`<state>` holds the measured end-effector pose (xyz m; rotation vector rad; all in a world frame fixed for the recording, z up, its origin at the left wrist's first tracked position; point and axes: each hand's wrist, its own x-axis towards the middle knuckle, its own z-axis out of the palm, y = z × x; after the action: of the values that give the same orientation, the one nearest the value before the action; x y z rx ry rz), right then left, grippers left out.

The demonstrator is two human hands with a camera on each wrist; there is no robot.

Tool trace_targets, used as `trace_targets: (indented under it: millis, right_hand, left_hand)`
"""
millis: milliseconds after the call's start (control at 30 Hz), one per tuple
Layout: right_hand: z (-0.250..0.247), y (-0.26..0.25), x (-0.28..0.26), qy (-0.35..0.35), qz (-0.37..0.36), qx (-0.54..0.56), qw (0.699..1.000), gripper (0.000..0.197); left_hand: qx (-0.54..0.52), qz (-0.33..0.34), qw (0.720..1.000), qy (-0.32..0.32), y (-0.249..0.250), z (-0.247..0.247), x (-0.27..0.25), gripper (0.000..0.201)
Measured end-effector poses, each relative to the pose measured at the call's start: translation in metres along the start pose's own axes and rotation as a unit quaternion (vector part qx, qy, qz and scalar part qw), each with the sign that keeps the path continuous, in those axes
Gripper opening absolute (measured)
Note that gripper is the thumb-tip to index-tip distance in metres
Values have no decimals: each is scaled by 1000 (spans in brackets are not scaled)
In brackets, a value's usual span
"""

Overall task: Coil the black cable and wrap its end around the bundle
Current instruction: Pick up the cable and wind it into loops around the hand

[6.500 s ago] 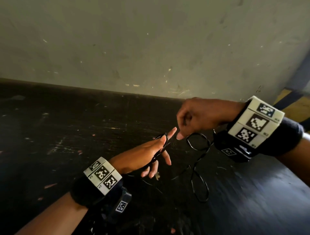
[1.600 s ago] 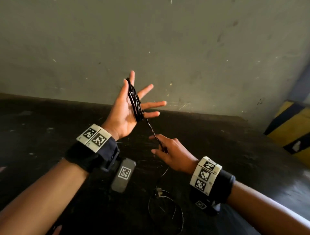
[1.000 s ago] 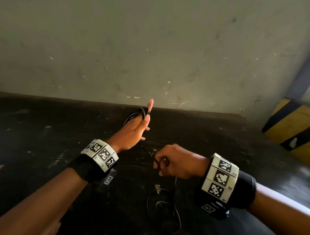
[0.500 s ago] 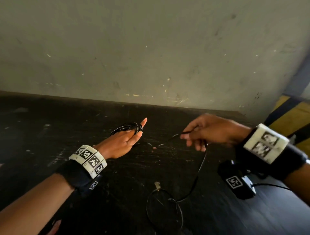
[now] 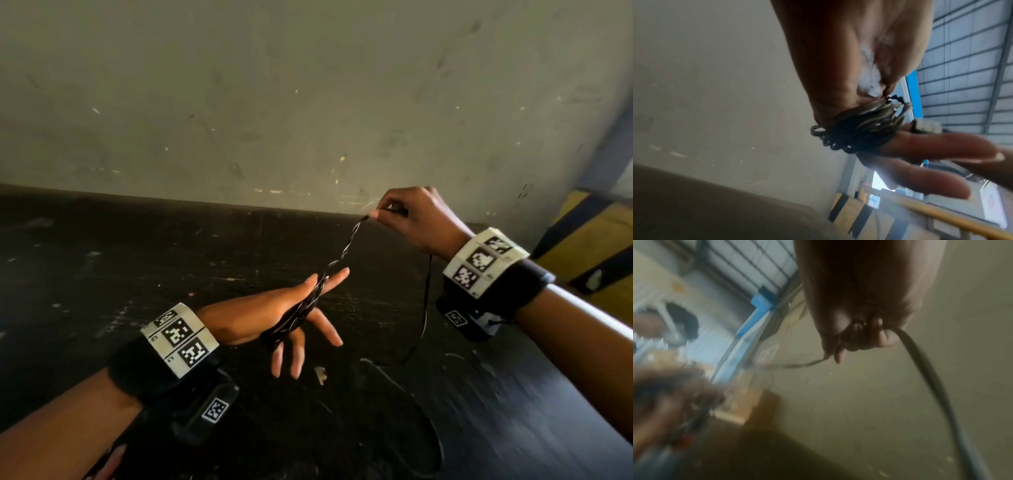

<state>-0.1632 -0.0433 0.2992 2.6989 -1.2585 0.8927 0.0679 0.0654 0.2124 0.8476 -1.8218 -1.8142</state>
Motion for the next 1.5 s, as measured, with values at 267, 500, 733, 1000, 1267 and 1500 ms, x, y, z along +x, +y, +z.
trace_targets:
  millis: [267,500,733,1000,1267,1500]
  right_hand:
    - [84,-11,-33,-85,17,71,994,25]
    - [103,-72,-58,-146,-26,216,965,31]
    - [68,-89,-55,-242,-47,153,957,19]
    - [-7,-79,-24,-254,-84,29,963,14]
    - [-36,-45,11,-114,-106,-39,987,43]
    - [7,-30,6,-21,-71,35,997,56]
  left_hand:
    - [-130,159,973,101,31,4,5,47]
    - [-159,232,931,231,56,-15,21,49]
    - [-23,183,922,340,40,-37,20,51]
    - [201,42,937,284,-10,-27,15,54]
    - [73,3,990,123,-4,-7,7,73]
    - [-57,88,994,42,21,6,-6,48]
